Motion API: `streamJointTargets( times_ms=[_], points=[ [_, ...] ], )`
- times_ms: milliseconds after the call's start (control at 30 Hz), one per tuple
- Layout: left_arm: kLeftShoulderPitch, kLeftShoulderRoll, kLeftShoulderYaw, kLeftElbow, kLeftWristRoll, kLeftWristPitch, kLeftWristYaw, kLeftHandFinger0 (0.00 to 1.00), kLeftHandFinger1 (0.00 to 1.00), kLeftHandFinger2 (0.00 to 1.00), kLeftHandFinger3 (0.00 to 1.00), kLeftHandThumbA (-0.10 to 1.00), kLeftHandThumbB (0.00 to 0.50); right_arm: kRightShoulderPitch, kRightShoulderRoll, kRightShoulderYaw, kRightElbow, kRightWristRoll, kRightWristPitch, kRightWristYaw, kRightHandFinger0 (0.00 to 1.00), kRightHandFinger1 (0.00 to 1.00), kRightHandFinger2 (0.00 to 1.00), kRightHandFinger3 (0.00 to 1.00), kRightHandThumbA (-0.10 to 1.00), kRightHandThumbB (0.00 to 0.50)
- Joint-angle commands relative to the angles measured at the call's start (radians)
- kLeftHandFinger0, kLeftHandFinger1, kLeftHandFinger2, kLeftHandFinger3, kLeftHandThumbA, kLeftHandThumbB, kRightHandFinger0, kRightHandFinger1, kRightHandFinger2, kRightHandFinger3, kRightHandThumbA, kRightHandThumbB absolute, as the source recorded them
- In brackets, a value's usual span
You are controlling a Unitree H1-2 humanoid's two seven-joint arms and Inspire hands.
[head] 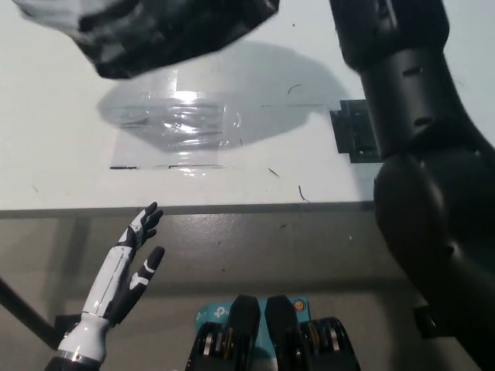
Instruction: Use the right hand to pick up a small rectangular container and put it into a plastic bag and lift the bag
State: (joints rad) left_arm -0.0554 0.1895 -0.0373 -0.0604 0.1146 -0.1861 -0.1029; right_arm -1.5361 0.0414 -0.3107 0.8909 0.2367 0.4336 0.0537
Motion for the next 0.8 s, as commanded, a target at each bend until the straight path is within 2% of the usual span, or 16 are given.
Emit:
streamJointTargets(
  times_ms=[0,33,67,100,133,167,200,333,367,467,500,600,667,767],
  points=[
    [-0.03,0.006,0.005,-0.029,0.007,-0.005,0.005,1.0,1.0,1.0,1.0,0.89,0.213,-0.386,-0.026,-0.115,-0.133,0.356,0.036,-0.132,0.0,0.16,0.66,1.0,-0.1,0.125],
    [-0.03,0.006,0.005,-0.029,0.008,-0.005,0.004,1.0,1.0,1.0,1.0,0.89,0.213,-0.388,-0.027,-0.118,-0.149,0.366,0.036,-0.145,0.0,0.16,0.66,0.87,-0.1,0.124],
    [-0.029,0.007,0.005,-0.03,0.006,-0.003,0.003,1.0,1.0,1.0,1.0,0.89,0.209,-0.377,-0.024,-0.119,-0.177,0.367,0.036,-0.155,0.0,0.16,0.67,0.84,-0.1,0.106],
    [-0.029,0.007,0.005,-0.03,0.006,-0.003,0.003,1.0,1.0,1.0,1.0,0.89,0.209,-0.361,-0.021,-0.115,-0.192,0.358,0.036,-0.153,0.0,0.16,0.69,1.0,-0.1,0.09],
    [-0.028,0.008,0.004,-0.03,0.006,-0.003,0.002,1.0,1.0,1.0,1.0,0.89,0.208,-0.339,-0.018,-0.106,-0.201,0.347,0.036,-0.142,0.0,0.16,0.71,0.89,-0.1,0.095],
    [-0.027,0.009,0.002,-0.03,0.007,-0.003,0.0,1.0,1.0,1.0,1.0,0.89,0.205,-0.297,-0.015,-0.091,-0.21,0.339,0.036,-0.127,0.0,0.18,0.74,0.92,-0.1,0.09],
    [-0.026,0.009,0.001,-0.03,0.007,-0.003,-0.001,1.0,1.0,1.0,1.0,0.88,0.197,-0.279,-0.012,-0.089,-0.208,0.343,0.036,-0.127,0.0,0.18,0.75,1.0,-0.1,0.079],
    [-0.024,0.01,-0.002,-0.033,0.009,-0.001,-0.003,1.0,1.0,1.0,1.0,0.86,0.188,-0.204,0.001,-0.077,-0.189,0.328,0.036,-0.116,0.0,0.19,0.79,1.0,-0.1,0.086],
    [-0.025,0.01,-0.001,-0.034,0.008,-0.002,-0.003,1.0,1.0,1.0,1.0,0.86,0.187,-0.168,0.012,-0.061,-0.18,0.309,0.036,-0.126,0.0,0.19,0.79,1.0,-0.1,0.106],
    [-0.027,0.009,-0.002,-0.032,0.01,-0.003,-0.001,1.0,1.0,1.0,1.0,0.85,0.194,-0.106,0.035,-0.04,-0.159,0.288,0.036,-0.11,0.0,0.17,0.75,1.0,-0.1,0.106],
    [-0.029,0.008,-0.002,-0.03,0.013,-0.004,0.001,1.0,1.0,1.0,1.0,0.85,0.197,-0.079,0.046,-0.029,-0.143,0.272,0.036,-0.096,0.0,0.16,0.74,1.0,-0.1,0.083],
    [-0.035,0.01,-0.004,-0.034,0.014,0.003,-0.003,1.0,1.0,1.0,1.0,0.86,0.182,-0.024,0.07,-0.007,-0.085,0.223,0.018,-0.085,0.0,0.16,0.73,1.0,-0.1,0.096],
    [-0.037,0.01,-0.007,-0.033,0.009,0.003,-0.007,1.0,1.0,1.0,1.0,0.86,0.18,0.029,0.094,0.056,0.032,0.152,-0.068,-0.084,0.0,0.18,0.73,1.0,-0.1,0.105],
    [-0.04,0.01,-0.007,-0.033,0.006,0.008,-0.009,1.0,1.0,1.0,1.0,0.85,0.183,0.054,0.111,0.104,0.138,0.107,-0.138,-0.081,0.0,0.21,0.75,1.0,-0.1,0.107]
  ],
)
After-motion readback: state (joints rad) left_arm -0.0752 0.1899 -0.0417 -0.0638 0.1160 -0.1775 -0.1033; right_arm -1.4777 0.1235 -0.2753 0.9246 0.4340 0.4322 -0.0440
